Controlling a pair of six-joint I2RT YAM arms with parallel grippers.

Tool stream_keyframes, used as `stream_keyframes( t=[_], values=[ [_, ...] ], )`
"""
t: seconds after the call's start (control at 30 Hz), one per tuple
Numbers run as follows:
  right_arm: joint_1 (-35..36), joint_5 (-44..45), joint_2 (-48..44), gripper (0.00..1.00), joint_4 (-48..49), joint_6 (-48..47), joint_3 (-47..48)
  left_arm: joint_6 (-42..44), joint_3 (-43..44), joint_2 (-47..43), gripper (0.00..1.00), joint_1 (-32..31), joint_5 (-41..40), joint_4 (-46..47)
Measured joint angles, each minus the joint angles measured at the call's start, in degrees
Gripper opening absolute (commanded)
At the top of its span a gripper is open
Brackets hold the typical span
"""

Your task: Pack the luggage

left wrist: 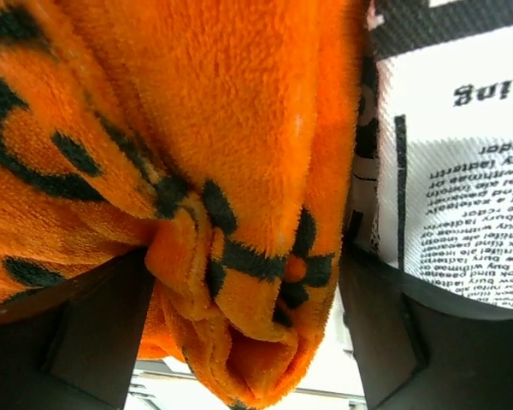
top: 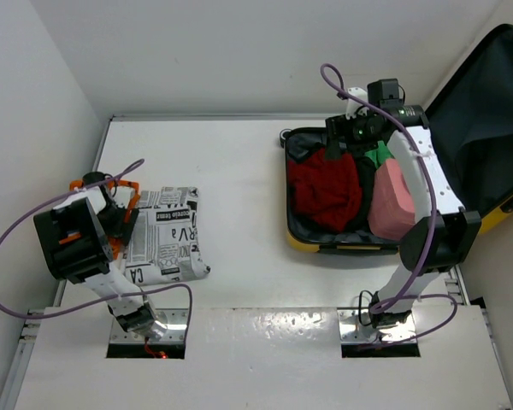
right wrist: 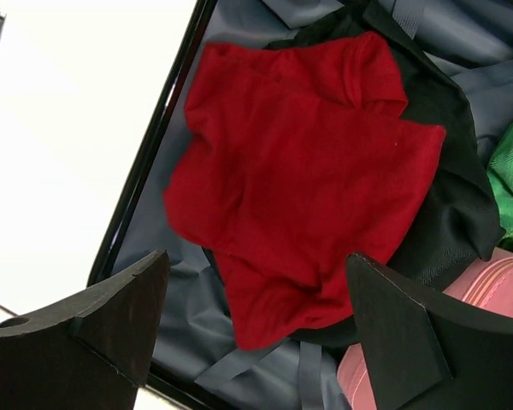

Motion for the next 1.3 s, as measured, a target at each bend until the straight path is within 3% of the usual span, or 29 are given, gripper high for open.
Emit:
stream_keyframes(
  t=[0.13,0.33,0.47,0.6,0.77,0.87,1.07,1.3],
  values=[
    [0.00,0.04,0.35,0.83,-1.51,-0.46,0.50,0.15,1.68,3.15,0.63,0.02,-0.42,-0.63],
    [0.00,0.63,0.35,0.78,-2.84,-0.92,0.83,-0.31,6.43,7.26,0.40,0.00,-2.29,-2.56],
    [0.04,0.96,0.31,0.76,-2.84,-1.07,0.63,-0.68,9.84,8.98,0.19,-0.42,-2.71,-4.63],
    [-0.39,0.98,-0.98,0.74,-2.23,-1.07,-2.36,-1.73,12.59,9.14,0.02,-0.79,1.81,-6.40],
    [-1.75,0.96,-4.72,0.74,-2.21,-1.03,-6.80,-5.51,17.66,6.93,0.00,-5.88,15.21,-6.93],
    [-2.78,0.90,-7.74,0.74,-1.68,-0.94,-8.96,-10.47,22.01,3.76,0.00,-14.03,20.94,-6.60],
    [-6.40,0.79,-14.21,0.73,0.87,1.92,-12.48,-19.45,34.18,2.40,0.00,-31.85,26.23,-2.34],
    [-14.29,2.56,-23.80,0.73,4.96,7.06,-16.35,-26.80,50.05,12.11,0.00,-48.17,28.55,1.42]
  ],
)
